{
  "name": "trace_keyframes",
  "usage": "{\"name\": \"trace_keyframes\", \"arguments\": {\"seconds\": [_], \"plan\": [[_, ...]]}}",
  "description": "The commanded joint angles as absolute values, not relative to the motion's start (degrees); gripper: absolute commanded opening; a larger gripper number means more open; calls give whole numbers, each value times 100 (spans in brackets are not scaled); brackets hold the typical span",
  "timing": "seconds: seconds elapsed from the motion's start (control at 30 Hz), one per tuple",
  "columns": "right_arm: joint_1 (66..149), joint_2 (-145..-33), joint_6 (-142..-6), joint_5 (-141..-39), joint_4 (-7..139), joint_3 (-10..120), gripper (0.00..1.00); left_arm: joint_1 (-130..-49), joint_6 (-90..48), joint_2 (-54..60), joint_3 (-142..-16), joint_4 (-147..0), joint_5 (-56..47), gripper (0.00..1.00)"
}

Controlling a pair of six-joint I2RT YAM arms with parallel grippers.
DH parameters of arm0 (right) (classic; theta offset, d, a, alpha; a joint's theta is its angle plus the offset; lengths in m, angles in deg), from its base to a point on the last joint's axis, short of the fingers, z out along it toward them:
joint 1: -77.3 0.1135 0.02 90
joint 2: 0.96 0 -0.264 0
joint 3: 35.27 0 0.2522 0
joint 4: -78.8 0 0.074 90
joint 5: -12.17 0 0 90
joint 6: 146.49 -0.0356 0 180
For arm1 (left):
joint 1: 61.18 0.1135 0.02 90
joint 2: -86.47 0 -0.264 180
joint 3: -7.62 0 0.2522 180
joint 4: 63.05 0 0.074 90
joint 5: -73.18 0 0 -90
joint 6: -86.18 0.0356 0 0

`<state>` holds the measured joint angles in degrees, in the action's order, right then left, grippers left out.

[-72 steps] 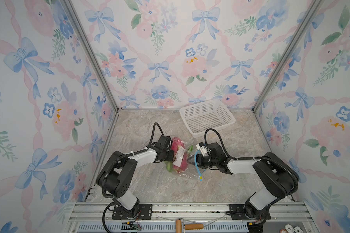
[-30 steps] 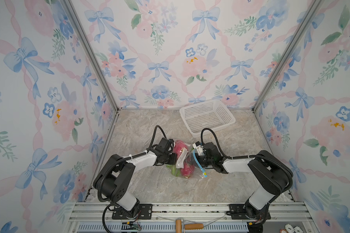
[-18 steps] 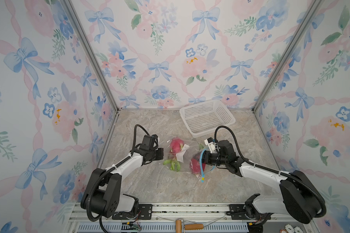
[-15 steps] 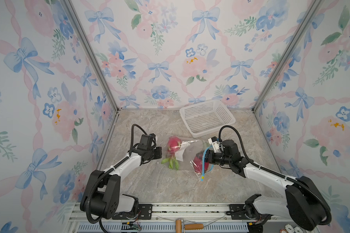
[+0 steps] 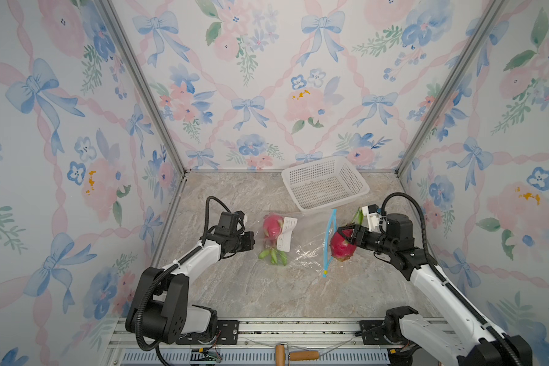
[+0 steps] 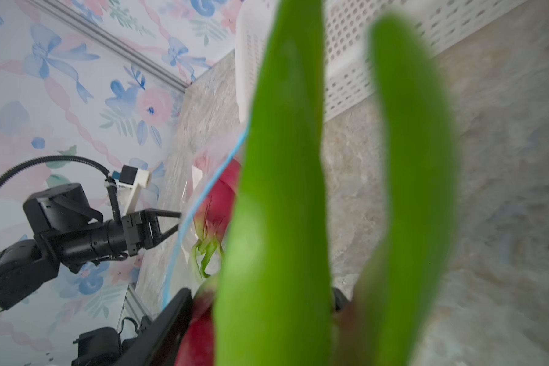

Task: Open the zip-top bag and take out the dragon fruit
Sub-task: Pick up the dragon fruit from the zipper food storage bag, then place the dragon fruit in the basket.

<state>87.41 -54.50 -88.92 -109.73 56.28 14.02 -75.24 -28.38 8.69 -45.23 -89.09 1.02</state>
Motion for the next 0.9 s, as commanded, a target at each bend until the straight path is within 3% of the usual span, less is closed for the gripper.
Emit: {"name": "trace_keyframes", "arguments": {"seconds": [0.0,0.13,0.37,0.67,0.87], "plan": [[8808,-5165,-9180,-11184,6504,908,60,-7501,-2987,906,-4410,-8750,217,0],[8987,-5100,-9107,-10686,6822,884,60,-7583,-3019,926,-4407,-8722,291,0],[8593,-5527,-8900,-10028,6155,2048,60,-7633,-3080,1107,-4329,-8723,409,1],[8475,-7370,-9032,-9955,6572,3692,62,-7676,-3064,1345,-4350,-8725,530,45],[8571,-9202,-9038,-10087,6947,5006,63,-7708,-3054,1569,-4343,-8749,698,64]]}}
